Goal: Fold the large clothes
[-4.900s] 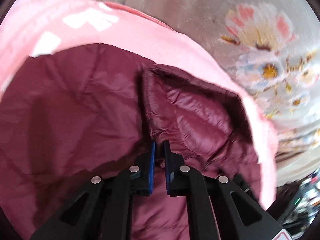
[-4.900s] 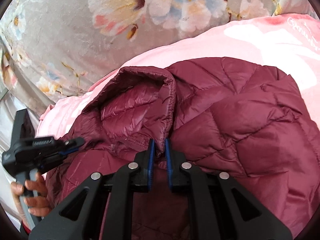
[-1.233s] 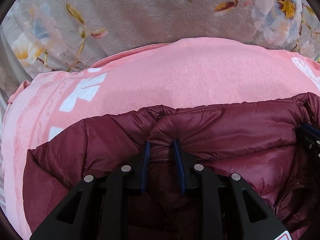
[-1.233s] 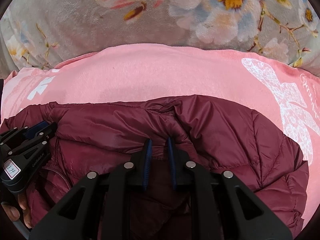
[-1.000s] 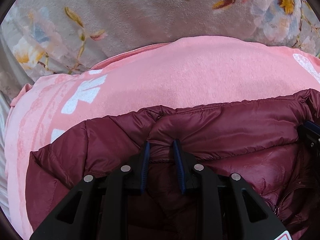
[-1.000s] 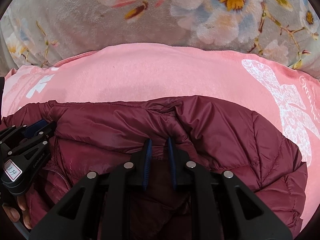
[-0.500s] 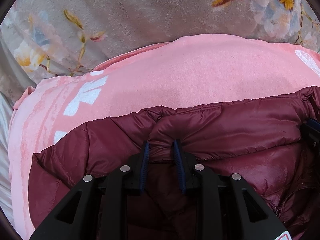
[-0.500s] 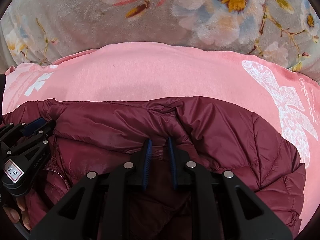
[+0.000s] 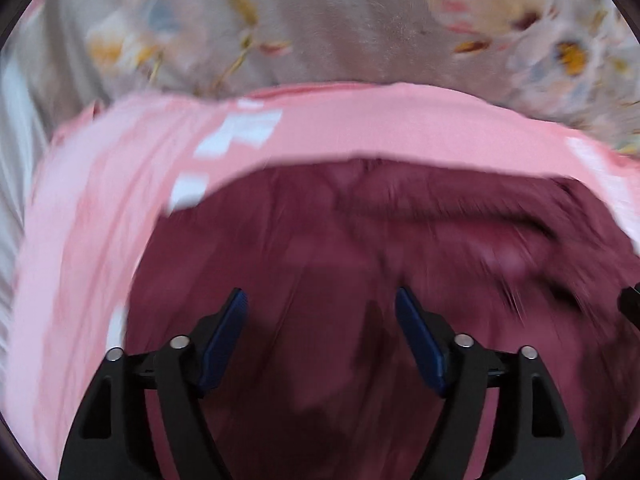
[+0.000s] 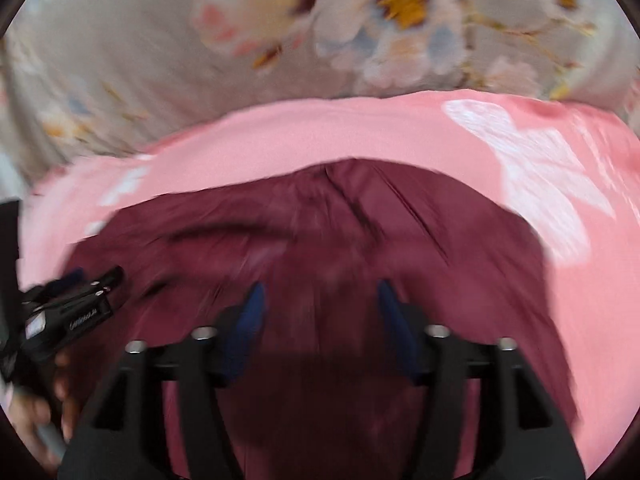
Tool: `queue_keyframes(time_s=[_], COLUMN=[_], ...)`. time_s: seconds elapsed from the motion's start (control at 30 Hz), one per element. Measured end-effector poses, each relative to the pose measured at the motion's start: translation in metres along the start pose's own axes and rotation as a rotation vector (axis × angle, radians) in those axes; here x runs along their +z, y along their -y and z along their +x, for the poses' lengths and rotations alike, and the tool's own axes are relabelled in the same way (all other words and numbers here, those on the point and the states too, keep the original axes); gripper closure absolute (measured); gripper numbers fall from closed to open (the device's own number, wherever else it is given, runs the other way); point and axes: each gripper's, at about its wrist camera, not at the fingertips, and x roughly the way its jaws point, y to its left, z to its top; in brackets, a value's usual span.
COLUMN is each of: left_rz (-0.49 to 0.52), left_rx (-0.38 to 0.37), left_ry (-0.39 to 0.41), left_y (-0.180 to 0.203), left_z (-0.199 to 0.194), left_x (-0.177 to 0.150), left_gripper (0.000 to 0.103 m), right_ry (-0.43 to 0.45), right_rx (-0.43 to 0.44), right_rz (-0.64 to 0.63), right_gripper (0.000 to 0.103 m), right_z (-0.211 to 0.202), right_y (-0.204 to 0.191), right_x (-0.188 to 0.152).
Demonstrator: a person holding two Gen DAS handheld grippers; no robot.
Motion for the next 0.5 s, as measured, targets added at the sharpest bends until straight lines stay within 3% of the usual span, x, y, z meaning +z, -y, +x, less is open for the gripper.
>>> queue_keyframes(time_s=[0.07,0.23,0.3,0.5], left_rz=[-0.013,-0.114,-0.169,-0.211], left_rx=[-0.055,-0.137,-0.133,-0.129], left_ry=[-0.023,-0.14,-0.186,-0.194], left_y=[-0.029,-0.097,-0.128,-0.16], left_z=[-0.036,-0.093,-0.104,-0.133], left_x=[-0.039,-0.121,-0.156,-0.217], left_gripper=[0.026,0.026,0.026,0.026], right_ry=[-0.004,-0.06,-0.078,-0.101], right_rx=[-0.014,-0.115,-0.136,-0.1], right_rz=[0.017,0.159,0.243,0.291], right_gripper=[0.03,0.026,0.025,0.025], right_z=[-0.044,-0.134,-0.161,-0.193], right_y=[0.022,0.091,0.113,0.115], right_x=[-0.037,-0.137,-0.172,-0.231])
